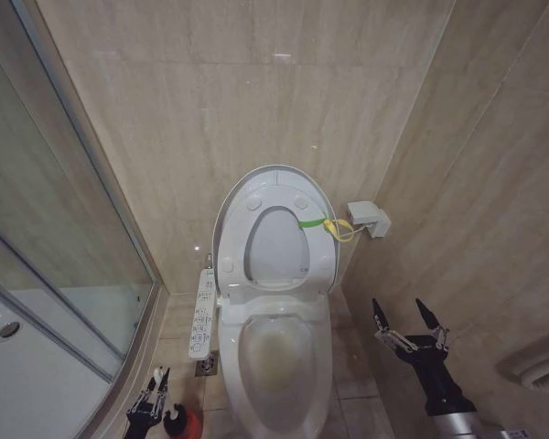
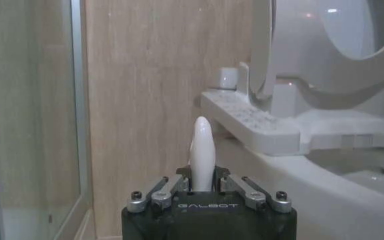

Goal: Open the toilet lid, clean the toilet bowl with a toilet brush, close the toilet lid, and flush.

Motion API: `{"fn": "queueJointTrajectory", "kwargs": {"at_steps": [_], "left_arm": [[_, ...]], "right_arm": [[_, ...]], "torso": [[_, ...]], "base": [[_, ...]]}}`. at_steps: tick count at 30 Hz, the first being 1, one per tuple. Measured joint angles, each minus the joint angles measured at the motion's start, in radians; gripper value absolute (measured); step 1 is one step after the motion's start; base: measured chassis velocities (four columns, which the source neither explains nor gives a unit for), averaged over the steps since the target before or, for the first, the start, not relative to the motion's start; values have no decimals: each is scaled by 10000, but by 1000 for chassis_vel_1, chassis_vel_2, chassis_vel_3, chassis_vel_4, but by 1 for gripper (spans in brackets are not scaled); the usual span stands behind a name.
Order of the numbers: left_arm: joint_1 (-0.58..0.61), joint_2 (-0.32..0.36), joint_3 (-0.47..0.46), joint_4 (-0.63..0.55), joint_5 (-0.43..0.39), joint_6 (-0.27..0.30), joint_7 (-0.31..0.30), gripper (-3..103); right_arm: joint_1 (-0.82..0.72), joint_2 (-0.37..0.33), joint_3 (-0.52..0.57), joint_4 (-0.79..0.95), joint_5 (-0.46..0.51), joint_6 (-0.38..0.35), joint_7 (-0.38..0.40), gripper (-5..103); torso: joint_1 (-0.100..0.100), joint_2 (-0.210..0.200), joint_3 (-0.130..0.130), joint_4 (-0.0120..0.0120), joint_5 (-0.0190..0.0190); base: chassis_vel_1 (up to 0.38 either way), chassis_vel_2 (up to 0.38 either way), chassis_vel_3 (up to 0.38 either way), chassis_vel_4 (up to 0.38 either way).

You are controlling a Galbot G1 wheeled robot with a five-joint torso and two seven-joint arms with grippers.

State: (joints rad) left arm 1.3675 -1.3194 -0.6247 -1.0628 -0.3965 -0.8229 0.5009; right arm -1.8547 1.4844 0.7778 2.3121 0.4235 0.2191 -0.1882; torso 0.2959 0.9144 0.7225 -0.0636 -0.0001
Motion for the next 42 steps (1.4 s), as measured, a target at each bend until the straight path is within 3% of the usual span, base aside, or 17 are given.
{"fn": "queueJointTrajectory", "kwargs": {"at_steps": [20, 26, 42], "left_arm": [[-1099, 79, 385, 1890, -796, 0, 1002, 21], [-1341, 188, 360, 2585, -998, 1, 1722, 21], [-522, 190, -170, 2454, -327, 1, 2237, 21]], "right_arm": [[0, 0, 0, 0, 0, 0, 0, 100], [0, 1, 0, 0, 0, 0, 0, 100], [0, 0, 0, 0, 0, 0, 0, 100]], "torso": [[-1, 0, -1, 1, 1], [-1, 0, -1, 1, 0], [-1, 2, -1, 2, 1]], "base": [[0, 0, 0, 0], [0, 0, 0, 0], [0, 0, 0, 0]]}}
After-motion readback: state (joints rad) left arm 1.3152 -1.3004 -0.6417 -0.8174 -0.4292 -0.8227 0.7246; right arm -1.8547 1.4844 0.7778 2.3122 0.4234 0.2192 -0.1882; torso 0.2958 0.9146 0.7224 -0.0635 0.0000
